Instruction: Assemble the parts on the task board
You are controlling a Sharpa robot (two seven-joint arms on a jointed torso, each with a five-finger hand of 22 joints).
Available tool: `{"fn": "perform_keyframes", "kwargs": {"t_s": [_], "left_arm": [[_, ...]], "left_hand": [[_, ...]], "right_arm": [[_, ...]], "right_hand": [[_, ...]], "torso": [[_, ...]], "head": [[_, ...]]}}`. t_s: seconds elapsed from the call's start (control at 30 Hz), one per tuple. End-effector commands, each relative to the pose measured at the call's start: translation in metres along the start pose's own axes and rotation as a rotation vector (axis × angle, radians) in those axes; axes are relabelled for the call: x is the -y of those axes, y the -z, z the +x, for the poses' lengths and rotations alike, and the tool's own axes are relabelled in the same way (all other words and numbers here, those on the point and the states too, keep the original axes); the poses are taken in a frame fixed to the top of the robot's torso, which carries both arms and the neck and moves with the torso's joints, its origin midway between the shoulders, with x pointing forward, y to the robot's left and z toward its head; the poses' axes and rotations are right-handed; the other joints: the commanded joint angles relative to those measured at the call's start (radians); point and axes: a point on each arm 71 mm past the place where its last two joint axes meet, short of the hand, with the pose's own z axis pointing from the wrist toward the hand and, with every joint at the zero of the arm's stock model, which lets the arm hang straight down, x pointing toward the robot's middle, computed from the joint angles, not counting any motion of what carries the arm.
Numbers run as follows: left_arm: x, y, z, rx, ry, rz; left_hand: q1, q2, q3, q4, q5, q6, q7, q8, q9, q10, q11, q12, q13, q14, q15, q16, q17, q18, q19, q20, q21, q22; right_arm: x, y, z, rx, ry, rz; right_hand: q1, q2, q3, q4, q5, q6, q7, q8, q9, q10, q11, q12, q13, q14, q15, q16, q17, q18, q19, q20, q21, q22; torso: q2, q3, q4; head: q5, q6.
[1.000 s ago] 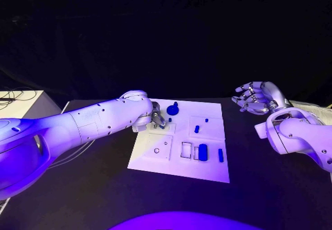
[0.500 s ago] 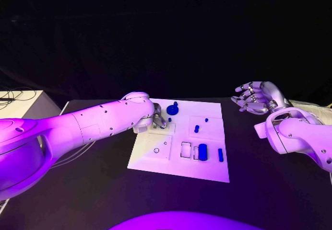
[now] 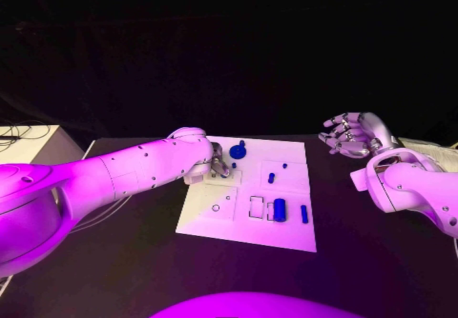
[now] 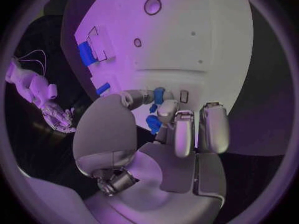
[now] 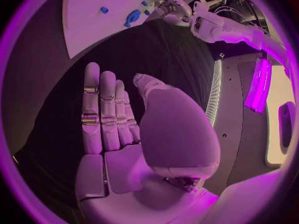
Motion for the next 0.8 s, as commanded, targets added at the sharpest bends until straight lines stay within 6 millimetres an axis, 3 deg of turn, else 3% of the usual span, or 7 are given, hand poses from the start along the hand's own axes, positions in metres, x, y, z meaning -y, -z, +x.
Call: {"fn": "perform_keyframes", "kwargs": {"t_s": [0.03, 0.27, 0.67, 0.73, 0.8], "left_arm": [[0.0037, -0.0018, 0.0060, -0.016, 0.026, 0.017], [0.0045, -0.0039, 0.0078, -0.020, 0.038, 0.011], [0.0021, -0.0061, 0.0090, -0.029, 0.032, -0.003], [0.0020, -0.0061, 0.0092, -0.033, 0.028, -0.004], [0.0017, -0.0063, 0.0093, -0.034, 0.021, -0.006]], "left_hand": [[-0.026, 0.001, 0.087, -0.109, -0.009, 0.019, -0.031, -0.021, 0.000, 0.000, -0.007, -0.009, -0.007, 0.105, -0.008, 0.003, 0.263, -0.016, 0.006, -0.002, 0.001, -0.002], [-0.045, -0.003, -0.065, -0.024, -0.010, 0.049, -0.031, -0.061, -0.007, -0.007, -0.005, -0.010, -0.008, 0.105, -0.009, 0.003, 0.263, -0.016, 0.007, -0.005, -0.003, -0.003], [-0.031, -0.004, -0.148, 0.015, -0.010, 0.057, -0.030, -0.075, -0.001, -0.011, -0.003, -0.010, -0.009, 0.105, -0.008, 0.003, 0.263, -0.015, 0.007, -0.006, -0.005, -0.004], [-0.021, -0.005, -0.186, 0.028, -0.010, 0.059, -0.029, -0.079, 0.002, -0.012, -0.002, -0.010, -0.008, 0.105, -0.008, 0.003, 0.263, -0.015, 0.007, -0.006, -0.006, -0.005], [0.002, 0.000, -0.278, 0.061, -0.010, 0.061, -0.027, -0.088, 0.007, -0.015, 0.000, -0.010, -0.009, 0.105, -0.006, 0.003, 0.263, -0.015, 0.006, -0.005, -0.008, -0.006]], "right_arm": [[-0.0014, 0.0002, 0.0008, -0.003, 0.002, -0.014], [-0.0014, 0.0005, 0.0008, -0.004, 0.001, -0.014], [-0.0015, 0.0009, 0.0006, -0.005, 0.000, -0.015], [-0.0014, 0.0010, 0.0005, -0.005, 0.000, -0.014], [-0.0013, 0.0010, 0.0004, -0.005, 0.000, -0.014]], "right_hand": [[-0.007, -0.006, 0.007, 0.001, 0.003, -0.003, 0.004, 0.003, -0.001, 0.006, 0.000, -0.004, -0.001, 0.006, -0.001, -0.004, 0.001, 0.019, 0.008, 0.003, -0.004, -0.001], [-0.008, -0.005, 0.007, 0.002, 0.004, -0.003, 0.004, 0.003, -0.001, 0.006, 0.000, -0.004, -0.002, 0.006, -0.001, -0.004, 0.001, 0.019, 0.008, 0.003, -0.004, -0.002], [-0.010, -0.005, 0.008, 0.003, 0.005, -0.003, 0.004, 0.003, -0.002, 0.007, 0.001, -0.004, -0.003, 0.006, -0.001, -0.005, 0.002, 0.019, 0.009, 0.003, -0.005, -0.003], [-0.010, -0.005, 0.008, 0.003, 0.005, -0.003, 0.004, 0.003, -0.002, 0.007, 0.001, -0.004, -0.003, 0.006, -0.001, -0.005, 0.002, 0.019, 0.009, 0.003, -0.005, -0.003], [-0.011, -0.004, 0.008, 0.003, 0.006, -0.003, 0.004, 0.003, -0.002, 0.007, 0.001, -0.004, -0.003, 0.007, -0.001, -0.006, 0.002, 0.019, 0.009, 0.003, -0.005, -0.004]], "torso": [[0.000, -0.0004, -0.0002], [0.000, -0.0006, -0.0001], [-0.001, -0.0006, 0.0008], [-0.001, -0.0008, 0.0007], [-0.001, -0.0008, 0.0007]], "head": [[-0.001, 0.001], [-0.003, 0.001], [-0.005, 0.000], [-0.005, -0.001], [-0.005, -0.001]]}}
